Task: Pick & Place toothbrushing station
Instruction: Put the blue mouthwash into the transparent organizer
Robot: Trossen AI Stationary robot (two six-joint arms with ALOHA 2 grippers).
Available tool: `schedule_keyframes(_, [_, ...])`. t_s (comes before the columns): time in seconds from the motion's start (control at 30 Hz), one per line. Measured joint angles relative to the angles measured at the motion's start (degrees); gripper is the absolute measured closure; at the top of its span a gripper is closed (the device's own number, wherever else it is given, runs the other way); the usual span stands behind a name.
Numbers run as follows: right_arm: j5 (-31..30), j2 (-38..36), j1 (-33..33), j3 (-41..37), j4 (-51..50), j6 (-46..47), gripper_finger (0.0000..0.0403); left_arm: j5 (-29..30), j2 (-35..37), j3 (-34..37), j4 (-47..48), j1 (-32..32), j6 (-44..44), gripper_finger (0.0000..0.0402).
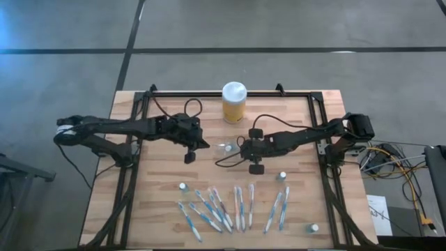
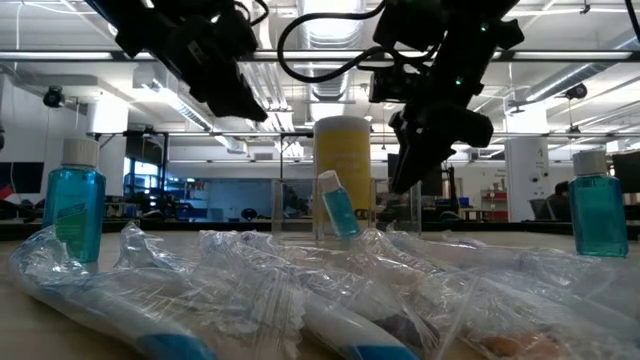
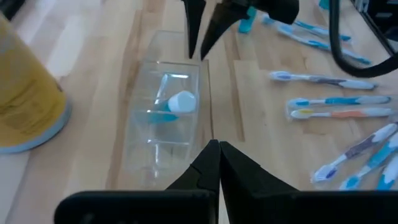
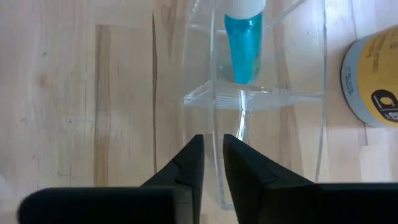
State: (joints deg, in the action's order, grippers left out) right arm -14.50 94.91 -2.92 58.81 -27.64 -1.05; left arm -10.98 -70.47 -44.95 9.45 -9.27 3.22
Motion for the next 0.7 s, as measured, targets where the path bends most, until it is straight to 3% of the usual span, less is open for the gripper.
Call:
schedule_keyframes(0.23, [1.37, 0.0, -0.02, 0.0, 0.0, -1.13, 0.039, -0.32, -5.43, -0.52, -6.27, 0.06, 0.11, 0.0391])
schedule_keyframes(0.43, [1.69, 0.0, -0.02, 0.0, -0.09, -1.74, 0.0392, -2.68, -10.05, -2.81, -8.17, 0.38, 1.56, 0.0396])
schedule_keyframes(0.7, [6.67, -0.02, 0.62, 0.07, -0.29, -2.16, 0.0393, -7.85, -14.63, -6.28, -8.25, 0.42, 2.19, 0.0394])
